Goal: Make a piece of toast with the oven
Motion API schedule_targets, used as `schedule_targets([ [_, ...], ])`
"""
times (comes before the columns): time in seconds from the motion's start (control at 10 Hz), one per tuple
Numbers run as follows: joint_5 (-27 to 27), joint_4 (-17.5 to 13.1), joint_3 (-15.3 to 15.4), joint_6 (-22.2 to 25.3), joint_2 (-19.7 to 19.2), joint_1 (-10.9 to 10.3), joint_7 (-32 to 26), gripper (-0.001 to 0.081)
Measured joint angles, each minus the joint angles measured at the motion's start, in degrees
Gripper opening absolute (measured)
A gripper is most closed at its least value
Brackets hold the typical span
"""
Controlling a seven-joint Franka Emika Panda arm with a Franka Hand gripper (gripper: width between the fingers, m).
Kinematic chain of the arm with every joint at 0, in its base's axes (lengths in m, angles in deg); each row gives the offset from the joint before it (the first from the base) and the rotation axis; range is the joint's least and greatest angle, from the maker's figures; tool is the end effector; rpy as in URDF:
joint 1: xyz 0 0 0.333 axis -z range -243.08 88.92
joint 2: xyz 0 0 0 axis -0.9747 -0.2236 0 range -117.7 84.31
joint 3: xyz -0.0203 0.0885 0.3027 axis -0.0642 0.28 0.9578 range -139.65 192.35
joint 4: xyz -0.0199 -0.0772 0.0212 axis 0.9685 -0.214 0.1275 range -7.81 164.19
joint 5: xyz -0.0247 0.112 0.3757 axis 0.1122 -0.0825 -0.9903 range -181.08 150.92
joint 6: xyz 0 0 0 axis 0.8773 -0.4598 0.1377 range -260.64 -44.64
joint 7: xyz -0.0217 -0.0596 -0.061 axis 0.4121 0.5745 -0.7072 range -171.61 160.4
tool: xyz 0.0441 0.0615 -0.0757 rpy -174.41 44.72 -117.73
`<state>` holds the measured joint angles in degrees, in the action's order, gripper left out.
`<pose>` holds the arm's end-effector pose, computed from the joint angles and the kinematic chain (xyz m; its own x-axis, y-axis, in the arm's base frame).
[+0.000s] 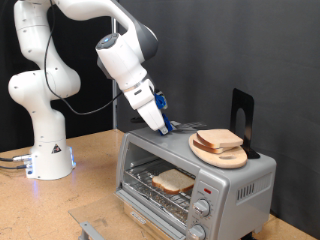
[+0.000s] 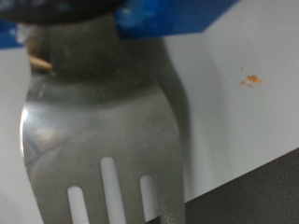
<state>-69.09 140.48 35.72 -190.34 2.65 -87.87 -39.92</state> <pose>0.3937 0.1337 0.3660 0.9437 0.1265 0.3058 0.2642 -0.8444 -0.4661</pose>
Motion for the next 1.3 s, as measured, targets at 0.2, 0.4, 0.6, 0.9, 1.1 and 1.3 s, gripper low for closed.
schedule_targets([
  [0.2,0.00,0.00,0.03,-0.17,-0.02,0.00,0.00,0.0786],
  [0.4,-0.32,-0.01,0.02,-0.81,-0.03,0.00,-0.27,0.0806],
  [0.6,-2.86,-0.27,-0.31,-1.46,0.19,0.01,-2.52,0.0806],
  [0.9,-3.84,-0.85,-1.95,0.09,1.72,0.11,-3.52,0.0806],
  [1.1,-3.83,-1.50,-3.11,1.69,2.77,0.30,-3.50,0.0806],
  [1.3,-3.55,-2.42,-4.47,4.25,3.78,0.65,-3.28,0.0806],
])
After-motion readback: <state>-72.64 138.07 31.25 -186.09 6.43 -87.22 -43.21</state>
